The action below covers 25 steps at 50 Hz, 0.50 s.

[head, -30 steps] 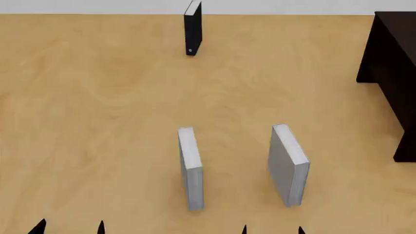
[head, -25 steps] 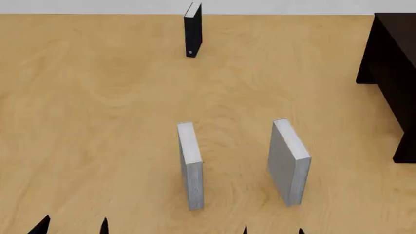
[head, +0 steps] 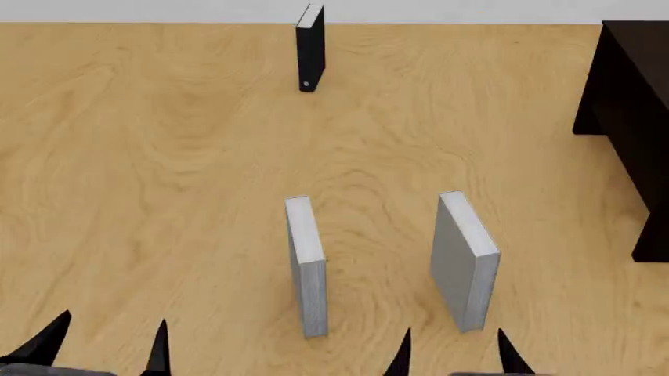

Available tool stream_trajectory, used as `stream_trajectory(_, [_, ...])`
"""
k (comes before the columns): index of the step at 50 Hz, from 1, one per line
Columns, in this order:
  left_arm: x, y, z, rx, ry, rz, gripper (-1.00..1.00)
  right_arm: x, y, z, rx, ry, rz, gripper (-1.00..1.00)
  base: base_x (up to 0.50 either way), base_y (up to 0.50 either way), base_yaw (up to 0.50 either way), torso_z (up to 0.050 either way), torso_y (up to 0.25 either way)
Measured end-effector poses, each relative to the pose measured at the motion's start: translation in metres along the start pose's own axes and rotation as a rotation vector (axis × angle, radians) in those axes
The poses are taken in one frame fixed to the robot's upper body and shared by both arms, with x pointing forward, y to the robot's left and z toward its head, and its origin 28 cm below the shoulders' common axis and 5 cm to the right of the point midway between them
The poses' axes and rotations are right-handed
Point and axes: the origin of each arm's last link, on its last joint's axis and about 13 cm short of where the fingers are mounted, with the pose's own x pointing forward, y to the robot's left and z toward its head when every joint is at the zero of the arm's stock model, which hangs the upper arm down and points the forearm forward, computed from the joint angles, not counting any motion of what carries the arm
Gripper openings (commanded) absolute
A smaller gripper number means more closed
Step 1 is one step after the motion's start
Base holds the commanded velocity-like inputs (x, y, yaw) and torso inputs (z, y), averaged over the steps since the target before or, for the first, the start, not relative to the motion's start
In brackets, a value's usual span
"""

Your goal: Pick up the book on the right and place it on the cabinet shelf.

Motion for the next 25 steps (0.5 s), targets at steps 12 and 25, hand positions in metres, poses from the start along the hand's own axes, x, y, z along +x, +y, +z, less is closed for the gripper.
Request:
stream_trajectory(12, [0.013,0.001,0.027,0.033,-0.021,0.020,1.00,0.010,-0.006,0.027,-0.021,0.000,-0.010,1.00,0.00,0.00,0.00,0.023,0.000])
stream_trajectory(25, [0.017,0.002,0.052,0.046,-0.047,0.035,1.00,0.016,-0.013,0.057,-0.032,-0.018,-0.028,1.00,0.00,0.00,0.00,0.049,0.000])
